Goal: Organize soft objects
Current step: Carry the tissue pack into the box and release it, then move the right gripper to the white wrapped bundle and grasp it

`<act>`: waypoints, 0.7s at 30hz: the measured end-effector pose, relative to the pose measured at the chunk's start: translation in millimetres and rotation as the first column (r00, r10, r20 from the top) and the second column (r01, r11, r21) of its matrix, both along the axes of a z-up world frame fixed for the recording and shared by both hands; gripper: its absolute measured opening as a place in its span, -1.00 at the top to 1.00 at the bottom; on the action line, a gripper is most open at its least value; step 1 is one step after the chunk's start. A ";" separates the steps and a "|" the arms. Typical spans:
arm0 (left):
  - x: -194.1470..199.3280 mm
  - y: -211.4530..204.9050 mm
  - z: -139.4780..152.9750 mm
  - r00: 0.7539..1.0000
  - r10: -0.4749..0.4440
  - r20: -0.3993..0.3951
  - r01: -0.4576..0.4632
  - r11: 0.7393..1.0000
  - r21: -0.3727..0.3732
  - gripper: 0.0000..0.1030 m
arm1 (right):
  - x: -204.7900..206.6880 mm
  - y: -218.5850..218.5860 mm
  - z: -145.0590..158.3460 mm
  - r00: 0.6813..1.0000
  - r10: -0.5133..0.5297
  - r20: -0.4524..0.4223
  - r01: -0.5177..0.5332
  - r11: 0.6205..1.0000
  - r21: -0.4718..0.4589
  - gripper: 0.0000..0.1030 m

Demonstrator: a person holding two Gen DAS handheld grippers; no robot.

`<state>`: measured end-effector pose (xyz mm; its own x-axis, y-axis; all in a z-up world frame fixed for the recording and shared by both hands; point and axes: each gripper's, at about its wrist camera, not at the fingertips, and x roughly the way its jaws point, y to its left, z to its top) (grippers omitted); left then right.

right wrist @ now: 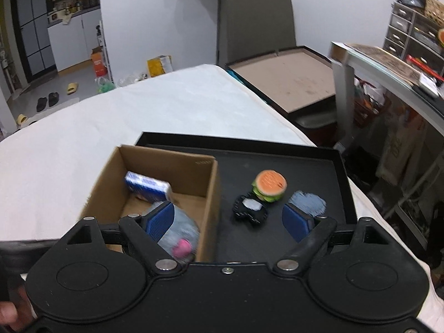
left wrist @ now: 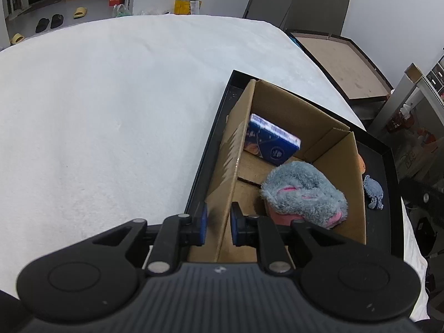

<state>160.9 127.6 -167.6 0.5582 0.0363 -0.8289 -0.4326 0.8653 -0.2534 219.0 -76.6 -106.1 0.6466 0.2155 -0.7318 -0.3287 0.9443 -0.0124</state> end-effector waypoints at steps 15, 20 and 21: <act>5.7 -10.0 3.1 1.000 -0.006 -0.023 0.007 0.999 0.053 0.17 | 1.6 -54.4 -21.7 0.992 -0.094 -0.086 0.097 0.995 0.027 -0.64; 8.4 -15.6 3.3 1.000 -0.015 -0.023 0.017 0.997 0.071 -0.03 | 2.3 -69.0 -31.6 0.986 -0.116 -0.122 0.120 0.992 0.025 -0.64; 8.9 -17.5 3.3 0.999 -0.020 -0.025 0.022 0.997 0.072 -0.07 | 2.3 -71.7 -34.0 0.984 -0.120 -0.131 0.124 0.992 0.024 -0.64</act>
<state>169.8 110.1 -164.3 0.5395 0.0853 -0.8377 -0.4193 0.8900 -0.1794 221.3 -148.3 -140.1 0.5701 0.1654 -0.8048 -0.2082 0.9766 0.0532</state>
